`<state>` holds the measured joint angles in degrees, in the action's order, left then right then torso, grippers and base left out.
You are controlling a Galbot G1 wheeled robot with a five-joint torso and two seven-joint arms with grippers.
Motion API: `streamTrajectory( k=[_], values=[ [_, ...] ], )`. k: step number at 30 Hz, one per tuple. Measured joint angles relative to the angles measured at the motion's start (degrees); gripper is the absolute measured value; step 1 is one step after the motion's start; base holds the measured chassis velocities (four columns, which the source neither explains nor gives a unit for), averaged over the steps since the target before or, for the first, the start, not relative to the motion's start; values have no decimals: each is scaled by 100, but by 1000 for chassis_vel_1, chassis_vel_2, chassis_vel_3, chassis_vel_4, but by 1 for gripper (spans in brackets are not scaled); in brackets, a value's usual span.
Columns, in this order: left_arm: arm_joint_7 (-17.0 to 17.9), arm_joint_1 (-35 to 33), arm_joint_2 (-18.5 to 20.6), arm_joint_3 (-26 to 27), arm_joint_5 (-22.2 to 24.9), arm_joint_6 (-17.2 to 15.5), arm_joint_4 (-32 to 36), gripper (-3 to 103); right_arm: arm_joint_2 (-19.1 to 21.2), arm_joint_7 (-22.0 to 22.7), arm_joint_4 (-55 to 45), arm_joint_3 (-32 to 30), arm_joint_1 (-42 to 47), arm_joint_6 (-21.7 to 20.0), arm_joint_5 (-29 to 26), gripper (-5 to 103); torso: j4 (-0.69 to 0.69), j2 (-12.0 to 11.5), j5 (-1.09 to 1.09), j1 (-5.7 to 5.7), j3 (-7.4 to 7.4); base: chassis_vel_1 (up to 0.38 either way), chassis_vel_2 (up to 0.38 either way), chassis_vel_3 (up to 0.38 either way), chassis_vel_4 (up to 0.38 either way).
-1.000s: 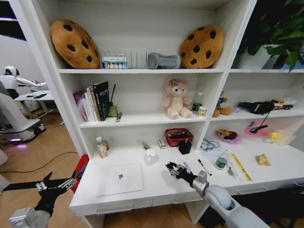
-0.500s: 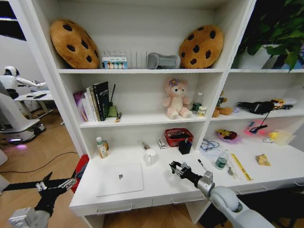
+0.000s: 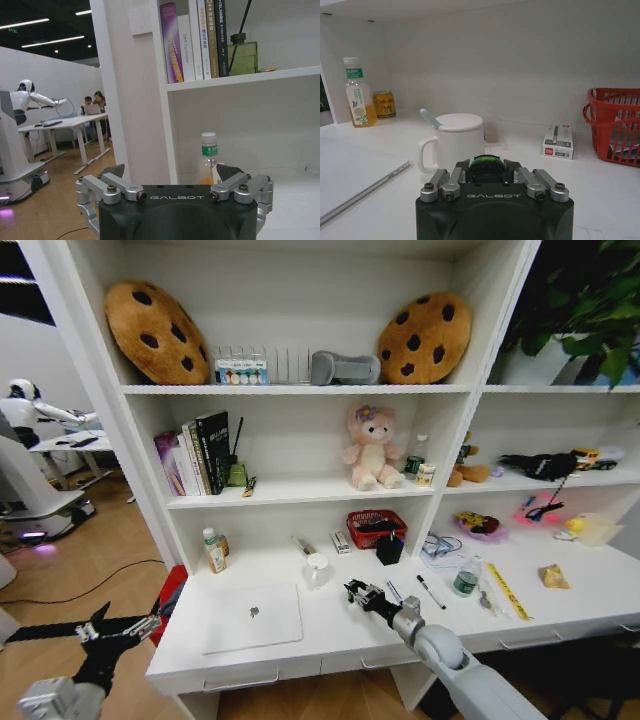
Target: Organize the objects on the table.
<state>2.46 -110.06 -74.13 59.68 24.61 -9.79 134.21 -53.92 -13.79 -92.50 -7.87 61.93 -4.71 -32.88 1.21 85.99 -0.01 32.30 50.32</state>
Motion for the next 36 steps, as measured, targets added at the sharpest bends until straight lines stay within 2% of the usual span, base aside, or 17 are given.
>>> streamTrajectory(
  k=[4,8,12,20,31,33,34,35,36],
  values=[
    [0,0,0,0,0,0,0,100,-10,-2,133,114,-109,89,0,36,-1,0,0,0,0,0,0,0,0],
    [0,0,0,0,0,0,0,100,4,-51,98,59,138,237,63,36,2,0,0,0,-1,0,0,0,0],
    [0,2,0,0,0,2,0,100,51,-131,-85,-225,715,334,153,36,5,0,5,0,0,0,0,0,0],
    [0,0,0,0,0,2,-1,100,81,-222,-219,-685,1404,540,269,36,0,0,1,0,-1,0,0,0,0],
    [-1,0,0,0,0,2,-1,100,22,-181,-59,-662,1375,532,324,36,1,0,2,0,0,0,0,0,0],
    [0,1,0,0,0,1,-1,100,23,-169,-60,-658,1370,519,324,33,1,0,1,0,-1,0,0,0,0],
    [0,1,0,0,0,1,-1,100,30,-140,-66,-653,1364,491,310,36,1,0,1,0,0,0,0,0,0],
    [-1,1,0,0,0,0,0,100,77,-88,-154,-651,1335,403,211,52,1,0,1,0,0,0,0,0,0],
    [0,1,0,0,0,0,0,100,103,-73,-207,-656,1326,338,142,58,1,0,1,0,-1,0,0,0,0]
  ],
)
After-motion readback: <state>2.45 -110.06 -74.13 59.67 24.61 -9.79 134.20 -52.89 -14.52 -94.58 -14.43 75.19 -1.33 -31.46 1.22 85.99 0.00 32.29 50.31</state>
